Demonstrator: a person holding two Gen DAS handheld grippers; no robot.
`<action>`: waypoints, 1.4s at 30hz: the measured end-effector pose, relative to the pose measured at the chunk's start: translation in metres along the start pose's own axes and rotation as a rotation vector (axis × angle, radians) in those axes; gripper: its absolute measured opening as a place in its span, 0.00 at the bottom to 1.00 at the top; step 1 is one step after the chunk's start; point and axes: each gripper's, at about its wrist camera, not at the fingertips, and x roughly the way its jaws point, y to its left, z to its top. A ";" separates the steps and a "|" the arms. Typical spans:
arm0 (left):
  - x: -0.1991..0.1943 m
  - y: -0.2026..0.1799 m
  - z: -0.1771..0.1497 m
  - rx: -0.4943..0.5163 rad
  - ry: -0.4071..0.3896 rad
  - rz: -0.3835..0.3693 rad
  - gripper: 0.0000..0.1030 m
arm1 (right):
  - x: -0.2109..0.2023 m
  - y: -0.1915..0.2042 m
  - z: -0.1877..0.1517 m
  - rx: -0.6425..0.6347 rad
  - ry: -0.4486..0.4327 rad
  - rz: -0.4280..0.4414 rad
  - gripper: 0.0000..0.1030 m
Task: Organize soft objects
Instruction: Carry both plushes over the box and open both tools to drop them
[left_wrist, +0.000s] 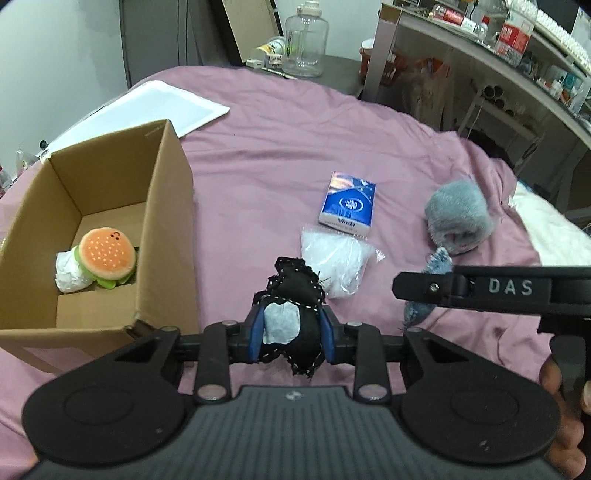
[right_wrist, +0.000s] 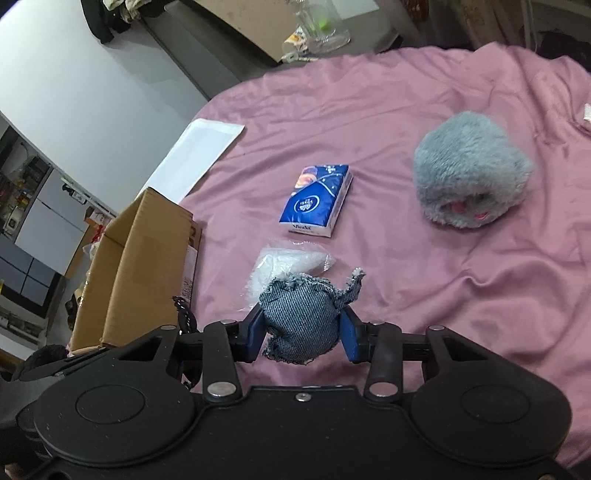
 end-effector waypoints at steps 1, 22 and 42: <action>-0.003 0.001 0.001 -0.004 -0.006 -0.004 0.30 | -0.003 0.001 0.000 0.003 -0.005 -0.003 0.40; -0.054 0.053 0.033 -0.095 -0.170 -0.042 0.30 | -0.037 0.076 0.013 -0.088 -0.107 -0.018 0.40; -0.063 0.121 0.051 -0.216 -0.219 -0.007 0.30 | -0.012 0.154 0.034 -0.161 -0.139 0.032 0.40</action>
